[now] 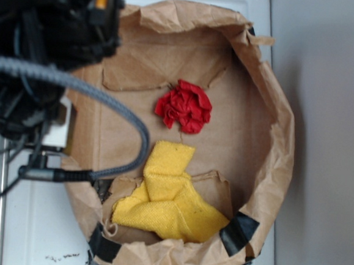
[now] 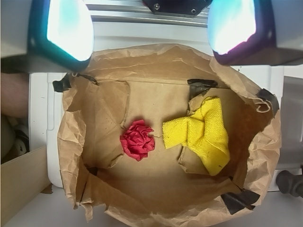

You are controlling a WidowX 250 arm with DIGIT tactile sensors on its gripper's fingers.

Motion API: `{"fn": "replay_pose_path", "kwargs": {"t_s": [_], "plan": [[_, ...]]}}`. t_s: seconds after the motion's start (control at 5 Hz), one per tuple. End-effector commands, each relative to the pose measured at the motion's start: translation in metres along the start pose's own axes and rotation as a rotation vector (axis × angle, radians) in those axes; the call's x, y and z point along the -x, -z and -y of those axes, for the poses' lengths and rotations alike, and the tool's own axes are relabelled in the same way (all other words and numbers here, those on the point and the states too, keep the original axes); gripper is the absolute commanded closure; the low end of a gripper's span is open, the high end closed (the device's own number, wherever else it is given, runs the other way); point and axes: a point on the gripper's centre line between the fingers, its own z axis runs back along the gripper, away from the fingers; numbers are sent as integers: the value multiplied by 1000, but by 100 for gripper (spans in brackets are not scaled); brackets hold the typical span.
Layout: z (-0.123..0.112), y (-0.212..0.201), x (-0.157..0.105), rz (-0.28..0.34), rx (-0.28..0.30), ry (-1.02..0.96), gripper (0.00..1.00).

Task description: Grab the red paper.

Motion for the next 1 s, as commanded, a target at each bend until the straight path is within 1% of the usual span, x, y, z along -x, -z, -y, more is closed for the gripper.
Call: {"fn": "replay_pose_path", "kwargs": {"t_s": [0.0, 0.2, 0.4, 0.6, 0.8], "plan": [[-20, 44, -40, 44, -24, -30, 0], [-16, 71, -54, 17, -54, -56, 0], [-14, 101, -58, -5, -69, -66, 0], [-15, 128, -69, -49, -69, -47, 0], [-16, 145, -75, -63, -79, -58, 0]]}}
